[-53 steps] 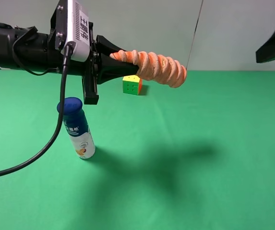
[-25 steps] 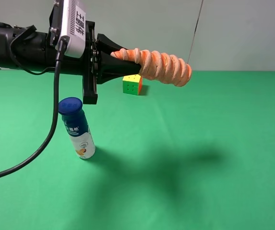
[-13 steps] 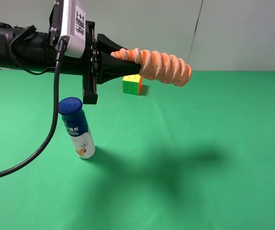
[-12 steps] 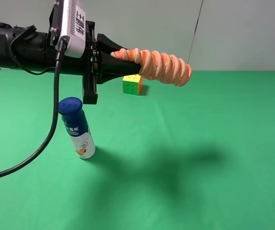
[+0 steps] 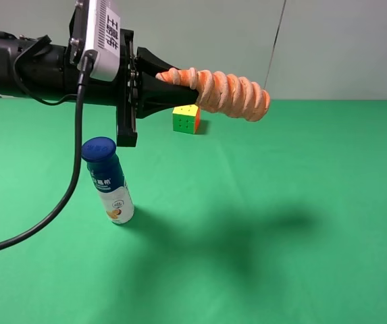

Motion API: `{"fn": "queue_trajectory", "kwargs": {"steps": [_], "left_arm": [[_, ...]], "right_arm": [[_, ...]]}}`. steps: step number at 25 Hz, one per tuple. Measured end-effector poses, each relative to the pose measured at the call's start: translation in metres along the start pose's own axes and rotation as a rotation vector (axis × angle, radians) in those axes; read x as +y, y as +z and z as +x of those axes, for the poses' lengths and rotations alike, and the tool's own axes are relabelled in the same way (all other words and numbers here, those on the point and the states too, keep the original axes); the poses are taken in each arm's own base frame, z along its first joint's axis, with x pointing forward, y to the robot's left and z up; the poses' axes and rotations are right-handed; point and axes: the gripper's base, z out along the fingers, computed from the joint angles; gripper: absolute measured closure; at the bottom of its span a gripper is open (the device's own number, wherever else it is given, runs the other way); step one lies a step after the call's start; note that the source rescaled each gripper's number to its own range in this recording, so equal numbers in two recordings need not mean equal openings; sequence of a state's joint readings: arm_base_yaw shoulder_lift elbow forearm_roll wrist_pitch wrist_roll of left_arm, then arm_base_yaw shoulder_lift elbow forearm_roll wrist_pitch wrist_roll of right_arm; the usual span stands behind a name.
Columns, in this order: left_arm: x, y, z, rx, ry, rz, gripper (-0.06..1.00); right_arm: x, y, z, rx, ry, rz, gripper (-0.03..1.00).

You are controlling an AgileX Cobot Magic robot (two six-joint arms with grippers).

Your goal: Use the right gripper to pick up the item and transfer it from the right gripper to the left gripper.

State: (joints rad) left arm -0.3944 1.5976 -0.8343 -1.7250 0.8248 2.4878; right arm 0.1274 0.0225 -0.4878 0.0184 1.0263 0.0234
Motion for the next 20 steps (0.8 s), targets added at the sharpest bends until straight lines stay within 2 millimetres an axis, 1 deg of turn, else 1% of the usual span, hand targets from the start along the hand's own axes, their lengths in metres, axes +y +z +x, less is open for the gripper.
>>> {"fn": "queue_trajectory", "kwargs": {"steps": [8, 20], "left_arm": [[0.0001, 0.0000, 0.0001, 0.001, -0.051, -0.001, 0.94], [0.0007, 0.0000, 0.0009, 0.010, -0.057, -0.008, 0.94]], "right_arm": [[0.0000, -0.0035, 0.0019, -0.029, 0.000, -0.001, -0.03], [0.0000, -0.0035, 0.0019, -0.029, 0.000, -0.001, -0.03]]}}
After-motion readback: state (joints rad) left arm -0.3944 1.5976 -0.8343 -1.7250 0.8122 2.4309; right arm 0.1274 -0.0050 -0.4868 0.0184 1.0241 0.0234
